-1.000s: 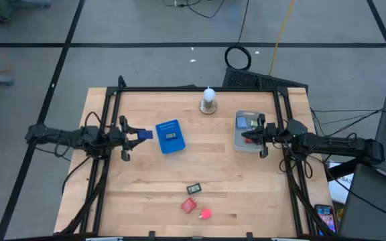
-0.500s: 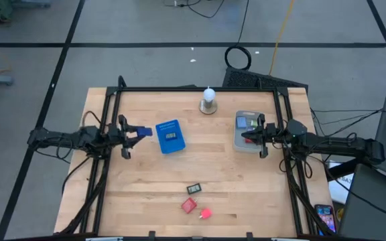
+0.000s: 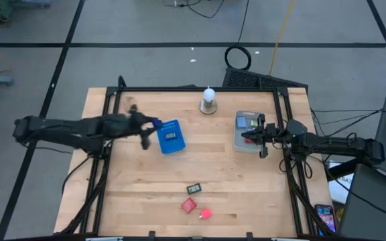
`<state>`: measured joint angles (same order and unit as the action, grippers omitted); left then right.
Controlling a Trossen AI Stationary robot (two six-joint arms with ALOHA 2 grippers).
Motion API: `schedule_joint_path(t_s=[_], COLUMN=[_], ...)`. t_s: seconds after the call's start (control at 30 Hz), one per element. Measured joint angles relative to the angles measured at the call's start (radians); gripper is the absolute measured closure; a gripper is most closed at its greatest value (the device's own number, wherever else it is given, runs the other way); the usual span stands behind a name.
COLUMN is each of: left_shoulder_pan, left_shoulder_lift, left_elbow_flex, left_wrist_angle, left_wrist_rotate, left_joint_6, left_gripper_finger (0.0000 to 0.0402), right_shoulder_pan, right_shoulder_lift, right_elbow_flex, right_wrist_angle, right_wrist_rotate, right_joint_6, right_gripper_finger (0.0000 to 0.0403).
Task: Pick & Place Office items
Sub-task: Put the blue digital clock into the blue bin
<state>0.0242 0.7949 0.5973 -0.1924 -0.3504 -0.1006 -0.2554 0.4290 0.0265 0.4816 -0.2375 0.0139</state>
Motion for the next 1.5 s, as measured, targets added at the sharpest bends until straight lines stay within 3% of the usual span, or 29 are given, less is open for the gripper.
schedule_joint_path(t_s=[0.1,0.3,0.53,0.7,1.17,1.5], left_shoulder_pan=[0.046,0.128,0.196,0.206,0.208,0.194], left_shoulder_lift=[0.194,0.478,0.661,0.759,0.83,0.813], left_elbow_flex=[0.118,0.246,0.276,0.276,0.279,0.274], left_wrist_angle=[-0.147,-0.225,-0.214,-0.204,-0.146,-0.201], left_wrist_rotate=[0.058,0.214,0.309,0.32,0.351,0.354], left_joint_6=[-0.019,-0.024,-0.006,-0.001,-0.007,-0.008], left_gripper_finger=[0.0251,0.0251,0.0251,0.0251,0.0247,0.0091], right_shoulder_pan=[0.0,0.0,0.0,0.0,0.0,0.0], right_shoulder_lift=[0.0,0.0,0.0,0.0,0.0,0.0], right_elbow_flex=[0.0,0.0,0.0,0.0,0.0,0.0], right_wrist_angle=[-0.001,-0.008,-0.008,-0.006,-0.008,-0.008], right_wrist_rotate=[0.0,0.0,0.0,0.0,0.0,0.0], right_joint_6=[0.0,0.0,0.0,0.0,-0.002,-0.002], right_gripper_finger=[0.0403,0.0403,0.0403,0.0403,0.0403,0.0403])
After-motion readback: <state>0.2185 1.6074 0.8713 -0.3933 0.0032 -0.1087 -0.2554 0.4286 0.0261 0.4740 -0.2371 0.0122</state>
